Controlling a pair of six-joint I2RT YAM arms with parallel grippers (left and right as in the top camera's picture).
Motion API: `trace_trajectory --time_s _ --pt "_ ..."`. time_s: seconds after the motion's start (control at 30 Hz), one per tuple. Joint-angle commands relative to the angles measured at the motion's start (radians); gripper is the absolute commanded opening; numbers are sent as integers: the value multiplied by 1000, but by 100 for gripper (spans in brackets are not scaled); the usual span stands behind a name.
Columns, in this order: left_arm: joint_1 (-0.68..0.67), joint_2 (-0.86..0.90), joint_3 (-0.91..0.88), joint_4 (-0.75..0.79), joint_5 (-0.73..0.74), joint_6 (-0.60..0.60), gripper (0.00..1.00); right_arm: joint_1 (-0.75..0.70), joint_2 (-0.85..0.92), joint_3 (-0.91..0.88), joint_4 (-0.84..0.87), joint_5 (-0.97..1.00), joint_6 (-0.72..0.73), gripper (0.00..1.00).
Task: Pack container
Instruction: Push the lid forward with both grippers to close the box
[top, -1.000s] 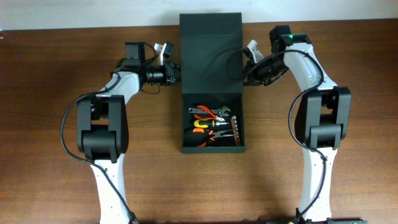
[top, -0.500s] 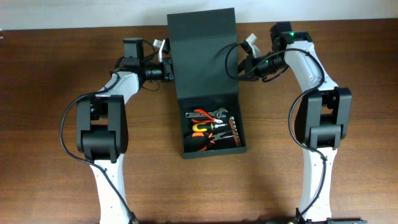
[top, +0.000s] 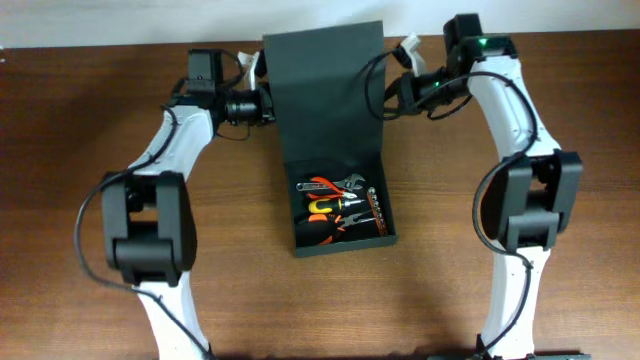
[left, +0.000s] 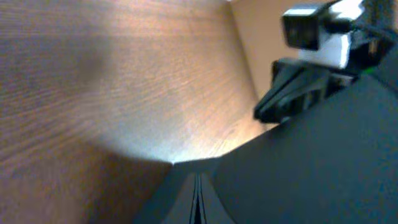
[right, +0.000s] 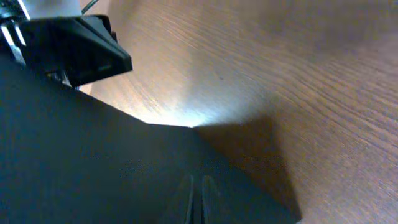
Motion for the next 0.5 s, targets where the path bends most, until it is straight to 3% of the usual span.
trace_trajectory --time_s 0.0,0.47 --pt "-18 -98 7 -75 -102 98 2 13 -83 24 -31 23 -11 4" --pt "-20 -181 7 -383 -145 163 2 13 -180 24 -263 251 -106 4"
